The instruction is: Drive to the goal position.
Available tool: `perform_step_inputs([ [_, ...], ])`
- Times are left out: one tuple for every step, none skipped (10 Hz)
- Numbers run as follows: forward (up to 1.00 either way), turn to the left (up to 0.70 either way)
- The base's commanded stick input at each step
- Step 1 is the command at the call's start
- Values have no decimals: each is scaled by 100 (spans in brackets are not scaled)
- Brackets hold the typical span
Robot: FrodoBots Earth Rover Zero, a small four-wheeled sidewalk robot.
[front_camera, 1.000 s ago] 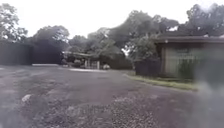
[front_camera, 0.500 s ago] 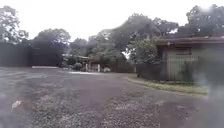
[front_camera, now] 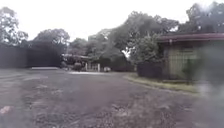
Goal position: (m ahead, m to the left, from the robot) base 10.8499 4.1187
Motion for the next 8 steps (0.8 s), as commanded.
perform_step_inputs([
  [50, 0],
  [50, 0],
  [50, 0],
  [50, 0],
  [50, 0],
  [50, 0],
  [50, 0],
  [50, 0],
])
